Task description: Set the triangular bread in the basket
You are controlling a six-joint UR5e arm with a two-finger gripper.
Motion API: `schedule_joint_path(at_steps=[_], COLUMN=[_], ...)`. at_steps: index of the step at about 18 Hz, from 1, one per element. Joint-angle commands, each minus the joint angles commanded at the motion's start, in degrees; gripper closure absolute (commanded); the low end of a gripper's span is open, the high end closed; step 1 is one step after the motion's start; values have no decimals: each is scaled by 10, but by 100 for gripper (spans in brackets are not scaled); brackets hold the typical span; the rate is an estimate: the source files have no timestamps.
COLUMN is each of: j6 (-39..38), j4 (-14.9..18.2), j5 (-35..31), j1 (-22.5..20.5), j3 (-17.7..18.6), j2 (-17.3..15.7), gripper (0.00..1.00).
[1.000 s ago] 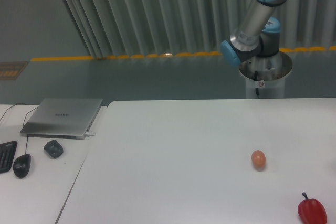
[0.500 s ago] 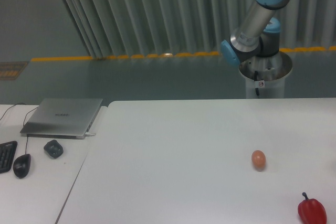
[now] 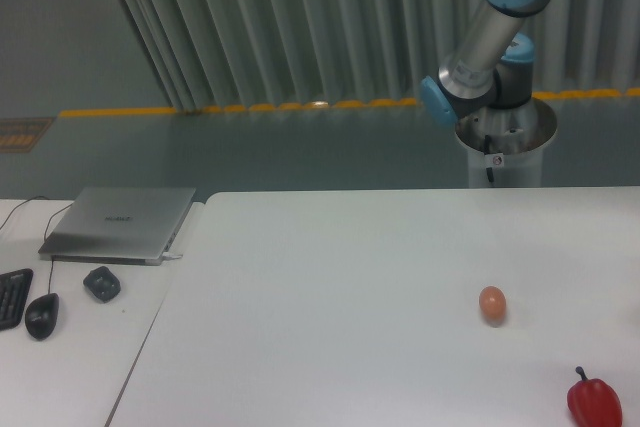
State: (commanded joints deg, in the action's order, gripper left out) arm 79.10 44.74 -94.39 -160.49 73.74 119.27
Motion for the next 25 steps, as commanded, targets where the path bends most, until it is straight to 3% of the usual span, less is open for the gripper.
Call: schedule_joint_path(at_steps=[7, 11, 18, 21, 25], j6=[3, 3, 4, 4, 3], j4=[4, 31, 104, 165, 204], j5=[-2, -4, -4, -3, 0], j1=[-7, -8, -5, -4, -3], j3=[59, 87, 141, 142, 142], j2=[-28, -40, -87, -99, -109], gripper=[0, 0, 0, 0, 0])
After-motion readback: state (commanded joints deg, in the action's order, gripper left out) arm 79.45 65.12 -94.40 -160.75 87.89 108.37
